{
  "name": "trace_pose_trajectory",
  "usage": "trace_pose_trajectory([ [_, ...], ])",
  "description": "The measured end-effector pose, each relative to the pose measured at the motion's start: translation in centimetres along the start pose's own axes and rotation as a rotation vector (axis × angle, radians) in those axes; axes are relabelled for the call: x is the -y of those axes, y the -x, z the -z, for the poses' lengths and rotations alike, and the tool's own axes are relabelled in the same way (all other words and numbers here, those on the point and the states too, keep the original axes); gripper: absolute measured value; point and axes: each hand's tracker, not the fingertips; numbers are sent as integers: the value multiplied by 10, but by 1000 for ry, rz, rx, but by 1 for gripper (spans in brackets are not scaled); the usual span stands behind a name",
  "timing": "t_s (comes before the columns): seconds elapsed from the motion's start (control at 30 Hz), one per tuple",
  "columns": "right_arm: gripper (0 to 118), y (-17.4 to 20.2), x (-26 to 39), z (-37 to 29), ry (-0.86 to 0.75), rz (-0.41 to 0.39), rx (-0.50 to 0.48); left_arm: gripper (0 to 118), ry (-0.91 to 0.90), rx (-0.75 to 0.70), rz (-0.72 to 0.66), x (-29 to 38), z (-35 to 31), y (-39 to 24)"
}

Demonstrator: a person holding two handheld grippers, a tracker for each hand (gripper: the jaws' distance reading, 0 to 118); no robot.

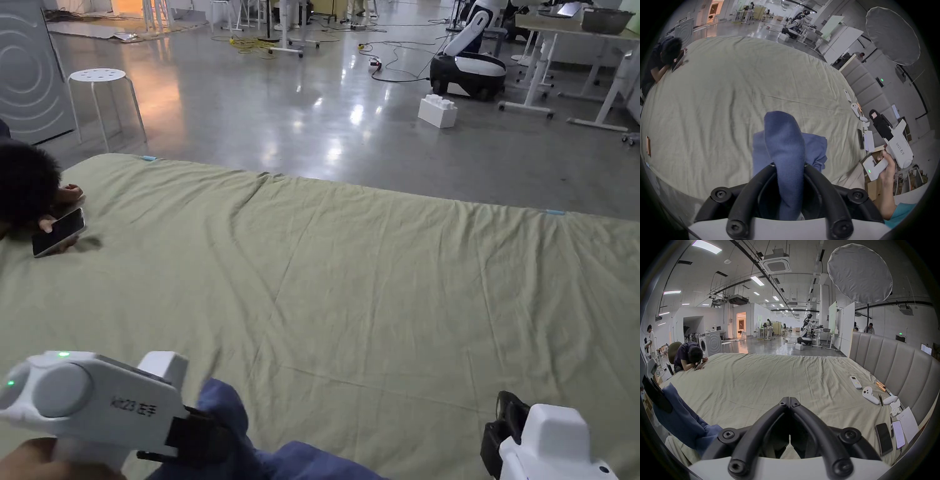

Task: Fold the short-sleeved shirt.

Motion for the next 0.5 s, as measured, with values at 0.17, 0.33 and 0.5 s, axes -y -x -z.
trace_pose_trajectory([
  [0.17,0,-3,2,-1,2,4,3,16,15,7,-33,-4,17,-20],
  [0.33,0,-6,5,-2,9,17,6,16,49,29,-38,-7,54,-46],
  [0.5,0,-9,9,-3,13,18,13,16,115,-1,1,5,102,-87],
])
